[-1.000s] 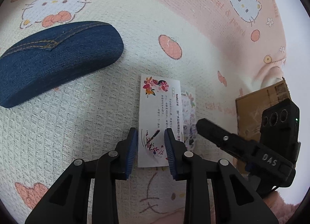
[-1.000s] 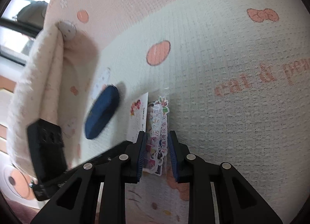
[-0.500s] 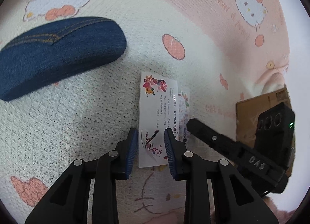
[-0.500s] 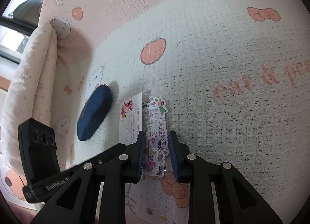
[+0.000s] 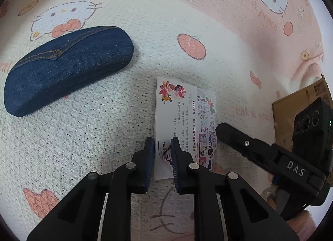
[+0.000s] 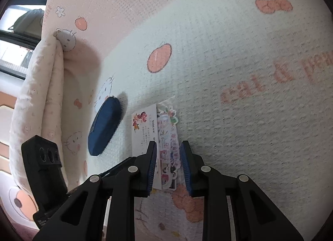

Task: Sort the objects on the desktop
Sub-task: 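Lift the card and sticker pack with both grippers off the bed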

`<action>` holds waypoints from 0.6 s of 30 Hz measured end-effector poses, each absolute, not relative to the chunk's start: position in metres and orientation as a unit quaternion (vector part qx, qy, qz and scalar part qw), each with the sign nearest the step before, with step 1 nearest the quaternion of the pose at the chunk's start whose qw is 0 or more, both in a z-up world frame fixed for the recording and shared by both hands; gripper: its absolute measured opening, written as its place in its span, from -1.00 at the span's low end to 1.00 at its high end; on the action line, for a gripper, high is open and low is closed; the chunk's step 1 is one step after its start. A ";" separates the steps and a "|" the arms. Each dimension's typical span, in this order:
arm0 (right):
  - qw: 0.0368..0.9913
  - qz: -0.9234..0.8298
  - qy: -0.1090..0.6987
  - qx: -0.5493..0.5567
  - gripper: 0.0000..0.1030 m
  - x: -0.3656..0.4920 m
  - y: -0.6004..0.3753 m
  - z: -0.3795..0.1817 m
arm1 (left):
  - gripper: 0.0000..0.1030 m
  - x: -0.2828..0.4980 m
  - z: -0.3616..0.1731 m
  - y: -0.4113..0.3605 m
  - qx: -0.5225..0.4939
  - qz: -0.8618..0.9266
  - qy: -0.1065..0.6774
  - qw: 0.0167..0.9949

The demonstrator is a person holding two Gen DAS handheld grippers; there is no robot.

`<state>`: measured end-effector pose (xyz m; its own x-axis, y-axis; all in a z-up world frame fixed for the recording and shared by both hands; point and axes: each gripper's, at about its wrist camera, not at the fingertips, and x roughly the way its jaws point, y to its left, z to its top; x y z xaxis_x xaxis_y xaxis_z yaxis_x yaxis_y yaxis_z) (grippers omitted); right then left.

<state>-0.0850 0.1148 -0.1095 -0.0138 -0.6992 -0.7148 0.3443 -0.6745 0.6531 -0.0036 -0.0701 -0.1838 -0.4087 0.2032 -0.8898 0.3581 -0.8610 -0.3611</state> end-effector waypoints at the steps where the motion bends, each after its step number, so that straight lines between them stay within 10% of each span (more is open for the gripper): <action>1: 0.370 -0.706 -0.135 0.588 -0.58 -0.086 0.115 -0.107 | -0.64 -0.003 -0.184 -0.071 0.541 -0.798 0.262 0.047; 18: 0.382 -0.677 -0.113 0.619 -0.57 -0.084 0.107 -0.106 | -0.63 -0.020 -0.183 -0.077 0.576 -0.770 0.273 0.009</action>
<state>-0.0842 0.1069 -0.1063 0.0580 -0.6566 -0.7520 0.3766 -0.6832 0.6256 -0.0203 -0.0765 -0.1829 -0.3364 0.3013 -0.8922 0.3283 -0.8505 -0.4110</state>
